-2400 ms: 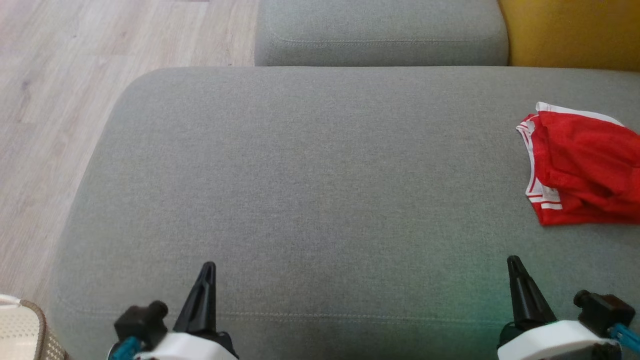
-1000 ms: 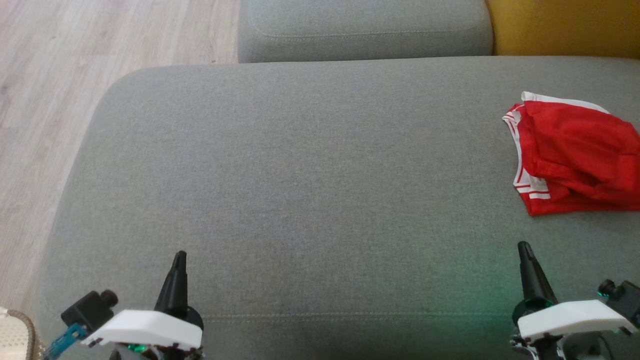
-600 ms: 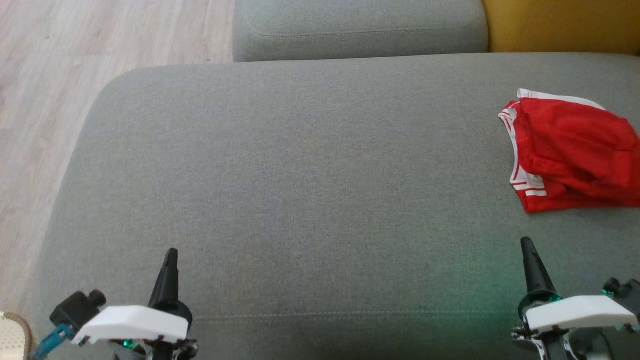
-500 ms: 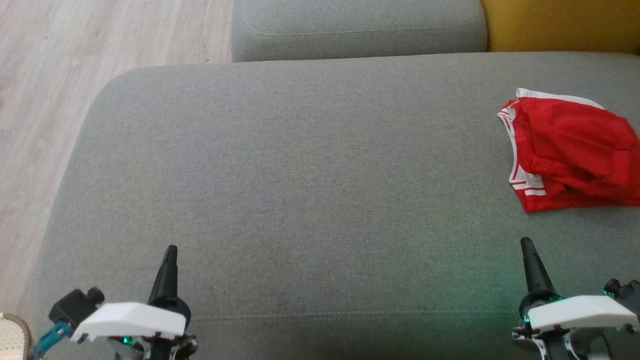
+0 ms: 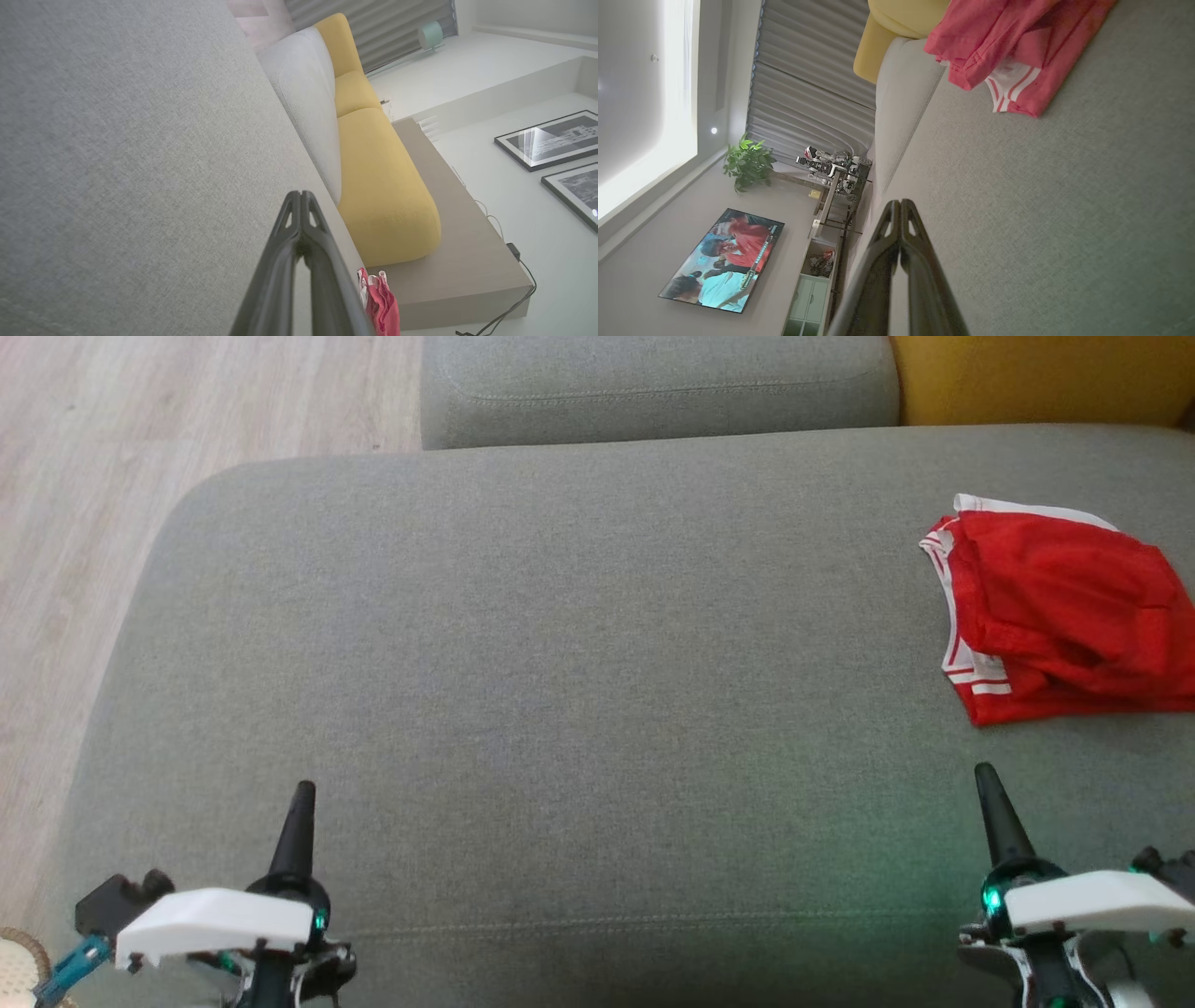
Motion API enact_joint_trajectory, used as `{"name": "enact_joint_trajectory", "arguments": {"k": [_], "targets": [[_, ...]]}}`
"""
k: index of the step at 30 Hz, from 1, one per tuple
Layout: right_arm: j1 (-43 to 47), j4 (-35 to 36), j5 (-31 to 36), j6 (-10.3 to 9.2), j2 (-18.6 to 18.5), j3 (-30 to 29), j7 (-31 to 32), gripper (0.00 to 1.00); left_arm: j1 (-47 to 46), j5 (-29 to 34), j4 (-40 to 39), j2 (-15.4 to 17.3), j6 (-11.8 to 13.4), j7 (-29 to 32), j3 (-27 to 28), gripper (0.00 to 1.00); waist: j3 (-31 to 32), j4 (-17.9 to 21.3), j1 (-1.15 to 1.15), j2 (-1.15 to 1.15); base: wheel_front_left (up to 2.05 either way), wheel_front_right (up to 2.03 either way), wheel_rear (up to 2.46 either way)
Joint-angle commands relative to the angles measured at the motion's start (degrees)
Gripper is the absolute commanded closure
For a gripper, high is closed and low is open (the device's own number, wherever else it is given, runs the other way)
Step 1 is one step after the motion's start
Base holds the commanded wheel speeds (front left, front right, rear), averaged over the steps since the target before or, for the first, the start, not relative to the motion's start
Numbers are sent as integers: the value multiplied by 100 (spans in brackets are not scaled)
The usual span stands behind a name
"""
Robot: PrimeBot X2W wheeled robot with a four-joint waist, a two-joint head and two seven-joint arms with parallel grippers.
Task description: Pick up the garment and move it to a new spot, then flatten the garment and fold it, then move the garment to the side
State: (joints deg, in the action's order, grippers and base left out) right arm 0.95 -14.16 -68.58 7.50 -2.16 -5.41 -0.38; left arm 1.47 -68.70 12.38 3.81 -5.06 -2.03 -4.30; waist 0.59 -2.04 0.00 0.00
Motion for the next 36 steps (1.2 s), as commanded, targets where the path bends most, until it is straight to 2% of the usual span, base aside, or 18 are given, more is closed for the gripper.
{"name": "enact_joint_trajectory", "arguments": {"k": [1,36], "targets": [[-341,169,-158,0,-98,58,48,100,-334,-158,-152,106,-32,36,225,100,-3,6,0,0,0,0,0],[-706,17,-2388,-1,-111,-60,643,100,-743,-2549,153,93,-242,641,821,100,-77,203,0,0,0,0,0]]}}
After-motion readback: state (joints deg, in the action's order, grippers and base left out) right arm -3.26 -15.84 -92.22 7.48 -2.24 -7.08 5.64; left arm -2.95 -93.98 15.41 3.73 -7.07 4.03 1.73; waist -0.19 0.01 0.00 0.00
